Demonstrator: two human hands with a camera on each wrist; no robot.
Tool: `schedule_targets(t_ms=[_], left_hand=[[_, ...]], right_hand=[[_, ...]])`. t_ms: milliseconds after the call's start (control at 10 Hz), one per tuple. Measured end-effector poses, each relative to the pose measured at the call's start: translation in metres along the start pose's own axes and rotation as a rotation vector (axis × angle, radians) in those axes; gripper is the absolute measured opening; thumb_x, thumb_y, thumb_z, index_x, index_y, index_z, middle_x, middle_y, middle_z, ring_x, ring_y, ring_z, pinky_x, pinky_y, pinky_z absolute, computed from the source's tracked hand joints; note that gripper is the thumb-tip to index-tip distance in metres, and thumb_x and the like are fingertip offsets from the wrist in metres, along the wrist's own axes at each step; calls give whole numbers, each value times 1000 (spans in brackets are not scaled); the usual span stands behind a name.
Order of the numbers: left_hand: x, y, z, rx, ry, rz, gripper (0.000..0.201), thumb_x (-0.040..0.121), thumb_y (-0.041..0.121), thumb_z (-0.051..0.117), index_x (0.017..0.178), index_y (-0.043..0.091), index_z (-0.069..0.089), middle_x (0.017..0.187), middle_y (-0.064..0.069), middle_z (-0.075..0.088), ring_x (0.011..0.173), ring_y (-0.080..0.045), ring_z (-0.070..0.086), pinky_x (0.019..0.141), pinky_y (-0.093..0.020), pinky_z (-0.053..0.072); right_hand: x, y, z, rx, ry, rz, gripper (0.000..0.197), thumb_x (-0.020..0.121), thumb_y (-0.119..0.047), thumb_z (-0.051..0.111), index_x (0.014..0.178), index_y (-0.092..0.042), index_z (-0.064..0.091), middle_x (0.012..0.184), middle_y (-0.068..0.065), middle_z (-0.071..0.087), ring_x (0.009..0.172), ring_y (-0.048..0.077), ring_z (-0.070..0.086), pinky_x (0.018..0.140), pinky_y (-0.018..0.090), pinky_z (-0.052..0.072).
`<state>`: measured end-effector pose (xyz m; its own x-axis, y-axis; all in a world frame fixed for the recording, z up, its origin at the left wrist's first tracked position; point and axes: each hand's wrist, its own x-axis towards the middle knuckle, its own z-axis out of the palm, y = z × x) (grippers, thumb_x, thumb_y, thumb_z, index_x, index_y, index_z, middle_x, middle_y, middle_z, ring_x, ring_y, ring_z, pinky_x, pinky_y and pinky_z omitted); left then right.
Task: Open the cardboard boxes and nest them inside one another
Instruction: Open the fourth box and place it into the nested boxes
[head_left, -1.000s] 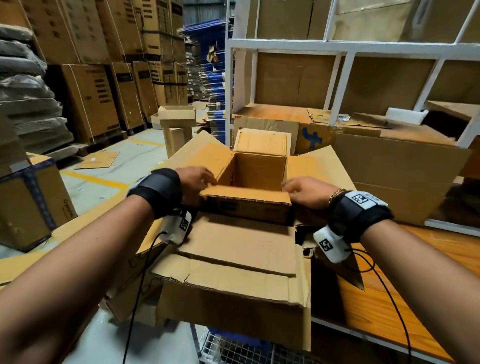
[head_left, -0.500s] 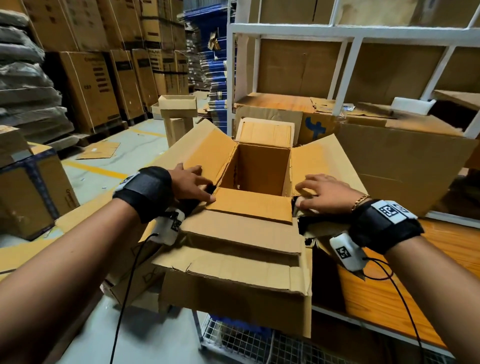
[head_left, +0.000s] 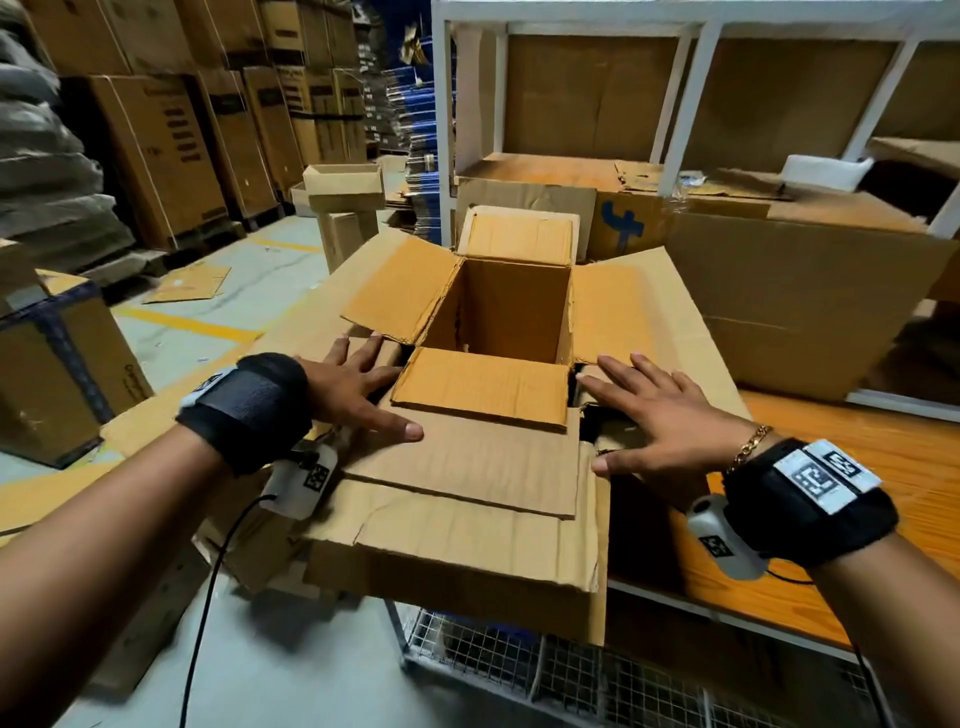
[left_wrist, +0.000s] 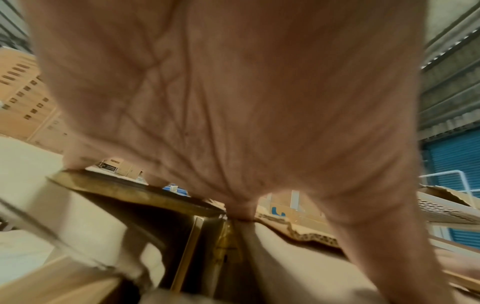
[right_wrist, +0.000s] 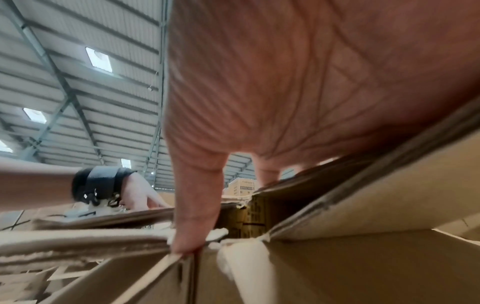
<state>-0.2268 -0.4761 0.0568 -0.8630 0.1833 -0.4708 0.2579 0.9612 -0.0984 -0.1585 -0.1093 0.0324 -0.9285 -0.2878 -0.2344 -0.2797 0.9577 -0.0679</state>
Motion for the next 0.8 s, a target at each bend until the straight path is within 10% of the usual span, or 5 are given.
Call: schedule_targets(t_ms=[200, 400, 600, 800], left_hand=[[3, -2, 4, -50, 13, 22, 141, 27, 106, 24, 150, 45, -6, 152, 6, -39, 143, -30, -29, 110, -68, -4], [9, -5, 2, -71, 69, 32, 148, 21, 108, 20, 151, 43, -4, 154, 10, -35, 146, -26, -25, 114, -65, -3], [1, -4, -3, -76, 100, -22, 122, 47, 100, 35, 151, 46, 1, 159, 7, -25, 148, -25, -17, 115, -61, -2], [-27, 20, -19, -88, 257, -97, 79, 70, 84, 46, 134, 37, 47, 146, 1, 44, 126, -22, 45, 106, -44, 39]], right_hand=[[0, -5, 12, -59, 77, 9, 130, 65, -66, 76, 146, -51, -24, 158, -13, -32, 147, 21, -27, 119, 59, -3], [7, -14, 14, -10, 140, 35, 126, 69, -59, 78, 149, -51, -18, 161, -12, -27, 149, 23, -24, 120, 58, -2], [-2, -14, 16, -23, 194, 21, 119, 70, -69, 70, 153, -45, -11, 164, -11, -18, 151, 20, -16, 122, 53, 2], [-28, 3, -7, -10, 189, 4, 105, 74, -85, 49, 157, -34, 10, 166, -7, 2, 152, 17, 1, 121, 47, 6]])
